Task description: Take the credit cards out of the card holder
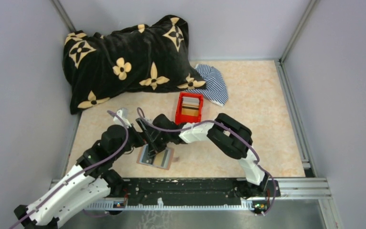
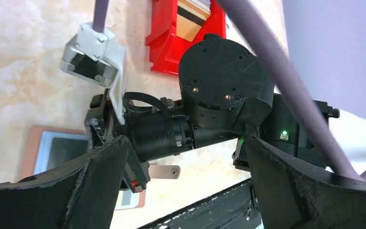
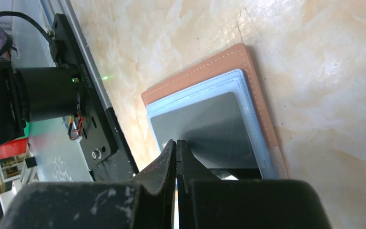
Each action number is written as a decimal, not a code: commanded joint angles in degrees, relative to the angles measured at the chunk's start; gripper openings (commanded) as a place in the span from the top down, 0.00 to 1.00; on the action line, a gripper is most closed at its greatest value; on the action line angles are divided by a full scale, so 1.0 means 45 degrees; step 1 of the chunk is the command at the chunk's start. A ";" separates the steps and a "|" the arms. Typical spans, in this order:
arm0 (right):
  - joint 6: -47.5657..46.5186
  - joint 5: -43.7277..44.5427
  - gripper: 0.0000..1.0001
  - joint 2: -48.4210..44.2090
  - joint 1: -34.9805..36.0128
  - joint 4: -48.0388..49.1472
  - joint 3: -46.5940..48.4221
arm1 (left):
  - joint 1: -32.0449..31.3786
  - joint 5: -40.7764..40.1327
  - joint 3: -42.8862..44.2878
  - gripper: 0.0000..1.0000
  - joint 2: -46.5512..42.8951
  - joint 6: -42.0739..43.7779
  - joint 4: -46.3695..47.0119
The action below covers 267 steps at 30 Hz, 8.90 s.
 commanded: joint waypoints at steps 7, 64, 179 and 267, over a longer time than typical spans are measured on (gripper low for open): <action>0.0183 0.0391 1.00 -0.1549 -0.0492 0.0748 -0.0997 | -0.0044 -0.0576 -0.2577 0.01 -0.0484 -0.0155 0.2407; -0.0971 0.1797 1.00 -0.3231 -0.0380 -0.1695 -0.4224 | 0.6577 0.4349 0.1014 0.01 0.3898 0.1517 0.2840; -0.0504 0.2726 1.00 -0.4504 -0.1082 -0.2326 -0.2371 | 0.7353 1.1334 -0.8703 0.22 0.1482 -0.2933 1.2188; 0.2027 0.2353 0.60 -0.4227 -0.1666 -0.0742 -0.4444 | 0.7356 1.1585 -0.7315 0.29 0.4664 -0.2293 1.1218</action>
